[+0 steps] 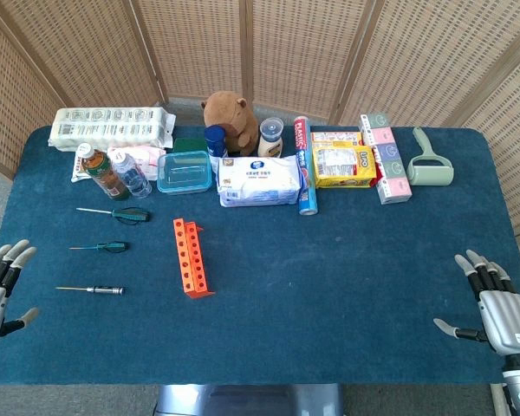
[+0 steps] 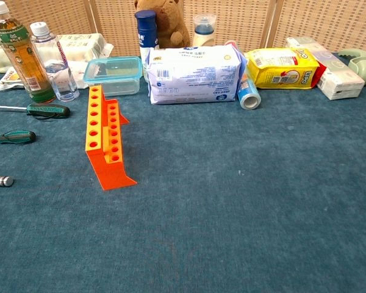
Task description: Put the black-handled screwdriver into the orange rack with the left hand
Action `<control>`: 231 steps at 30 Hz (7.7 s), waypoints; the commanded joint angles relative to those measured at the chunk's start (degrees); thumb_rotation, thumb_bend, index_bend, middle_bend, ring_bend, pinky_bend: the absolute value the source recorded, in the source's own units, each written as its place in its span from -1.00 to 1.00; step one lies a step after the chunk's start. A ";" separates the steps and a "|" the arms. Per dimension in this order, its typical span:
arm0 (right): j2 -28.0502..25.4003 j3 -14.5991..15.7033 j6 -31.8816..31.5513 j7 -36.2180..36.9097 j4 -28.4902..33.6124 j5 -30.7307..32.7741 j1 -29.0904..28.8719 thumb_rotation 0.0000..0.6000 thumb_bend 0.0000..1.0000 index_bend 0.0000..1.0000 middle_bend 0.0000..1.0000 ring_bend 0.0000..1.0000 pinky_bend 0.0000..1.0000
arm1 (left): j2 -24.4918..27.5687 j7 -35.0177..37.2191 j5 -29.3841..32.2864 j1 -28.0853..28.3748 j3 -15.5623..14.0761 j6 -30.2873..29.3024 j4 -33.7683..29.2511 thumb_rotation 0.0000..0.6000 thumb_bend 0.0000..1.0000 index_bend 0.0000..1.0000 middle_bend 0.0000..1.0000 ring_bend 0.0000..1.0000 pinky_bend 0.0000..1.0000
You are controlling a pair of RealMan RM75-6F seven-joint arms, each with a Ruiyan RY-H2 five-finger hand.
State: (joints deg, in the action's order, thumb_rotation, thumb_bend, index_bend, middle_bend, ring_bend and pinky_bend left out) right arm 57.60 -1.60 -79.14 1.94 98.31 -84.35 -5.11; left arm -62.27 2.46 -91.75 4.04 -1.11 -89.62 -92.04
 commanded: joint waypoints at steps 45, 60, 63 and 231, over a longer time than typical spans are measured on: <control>-2.56 0.34 -0.22 6.23 -0.21 -1.63 0.17 0.38 -1.00 -0.93 -1.00 -1.00 -1.00 | -20.49 -18.74 15.59 8.92 4.81 18.27 9.32 1.00 -0.39 0.02 1.00 1.00 1.00; -2.87 0.54 0.03 6.83 -0.07 -1.85 0.10 0.37 -1.00 -0.93 -1.00 -1.00 -1.00 | -24.78 -22.22 17.53 9.47 4.97 17.78 10.73 1.00 -0.57 0.02 1.00 1.00 1.00; -2.97 0.54 0.08 7.06 -0.09 -1.85 0.08 0.37 -1.00 -0.93 -1.00 -1.00 -1.00 | -25.25 -22.55 17.80 9.63 4.98 17.91 11.10 1.00 -0.56 0.02 1.00 1.00 1.00; -3.23 0.43 0.69 7.62 -0.04 -1.17 -0.21 0.37 -1.00 -0.93 -1.00 -1.00 -1.00 | -2.76 -32.72 13.28 16.49 5.00 16.67 -40.83 1.00 -0.17 0.02 1.00 1.00 1.00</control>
State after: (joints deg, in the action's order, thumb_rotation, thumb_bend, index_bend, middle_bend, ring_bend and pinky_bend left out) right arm 54.38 -1.17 -78.43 9.54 98.26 -85.51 -5.32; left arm -64.93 -30.14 -78.56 20.44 3.85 -72.98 -132.88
